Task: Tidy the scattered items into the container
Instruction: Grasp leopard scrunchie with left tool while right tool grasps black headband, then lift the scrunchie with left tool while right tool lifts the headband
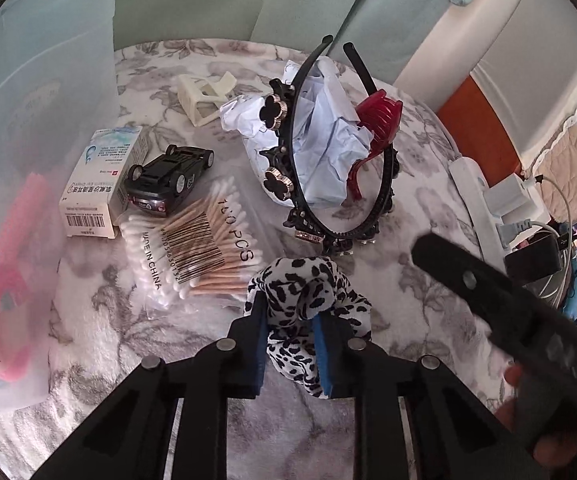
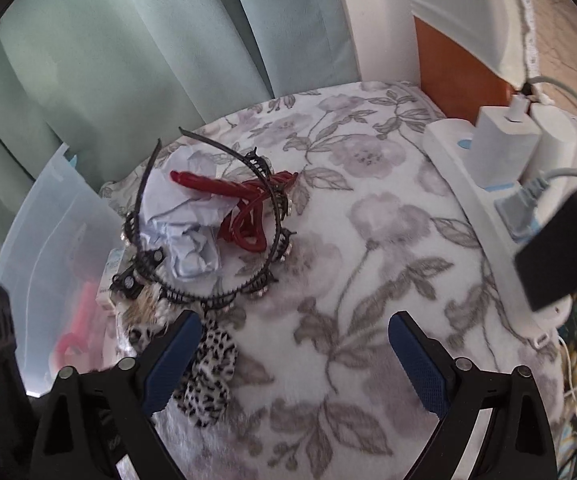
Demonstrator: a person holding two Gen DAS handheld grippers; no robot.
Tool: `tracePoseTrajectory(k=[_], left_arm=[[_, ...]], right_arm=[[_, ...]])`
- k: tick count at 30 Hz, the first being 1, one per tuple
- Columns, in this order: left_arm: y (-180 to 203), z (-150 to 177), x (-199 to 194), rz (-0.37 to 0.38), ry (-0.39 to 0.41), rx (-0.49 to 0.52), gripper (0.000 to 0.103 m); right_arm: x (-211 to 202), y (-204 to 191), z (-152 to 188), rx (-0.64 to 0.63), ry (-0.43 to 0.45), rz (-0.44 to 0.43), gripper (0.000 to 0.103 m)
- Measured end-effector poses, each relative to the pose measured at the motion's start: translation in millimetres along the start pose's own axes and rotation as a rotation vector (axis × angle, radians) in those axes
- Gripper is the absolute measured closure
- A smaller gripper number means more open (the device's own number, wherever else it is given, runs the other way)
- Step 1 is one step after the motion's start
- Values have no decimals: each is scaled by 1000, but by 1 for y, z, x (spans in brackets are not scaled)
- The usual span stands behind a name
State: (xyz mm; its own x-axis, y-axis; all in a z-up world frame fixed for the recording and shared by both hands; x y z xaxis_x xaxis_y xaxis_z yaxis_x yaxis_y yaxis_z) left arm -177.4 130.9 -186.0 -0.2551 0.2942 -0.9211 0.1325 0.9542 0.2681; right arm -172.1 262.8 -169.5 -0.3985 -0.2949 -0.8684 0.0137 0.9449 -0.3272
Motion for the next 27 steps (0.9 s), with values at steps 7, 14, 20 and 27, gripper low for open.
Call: tracePoseTrajectory(k=[7,14,20,27], left_arm=[[-2,-5,6,15,4,10,82],[-3,-10,12,32,6,22,82],[-4,-12,14,42,6,28,82],[-4,-12,10,39,8,22,85]], right_arm=[[31,-33,-30,-55,10,1,32],[60,-45,-49,-53,7,25,54],[71,-55,-58,-69,22,25,61],[60,-55,-54,-62,32,21,89]])
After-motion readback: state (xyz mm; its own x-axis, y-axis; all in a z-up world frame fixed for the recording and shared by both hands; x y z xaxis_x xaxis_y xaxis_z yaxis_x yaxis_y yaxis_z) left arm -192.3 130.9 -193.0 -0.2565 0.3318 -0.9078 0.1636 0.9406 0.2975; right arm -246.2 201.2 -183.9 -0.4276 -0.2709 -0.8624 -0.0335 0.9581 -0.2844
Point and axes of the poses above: each gripper's, at about its wrist camera, not at the fingertips, and x roughly the way its jaws point, y to its right, z to its underside, the point moved 3 cm from there along x, roughly the way its jaws point, and after that the axes turned 8 degrees about -y, right-handed, at the moved point
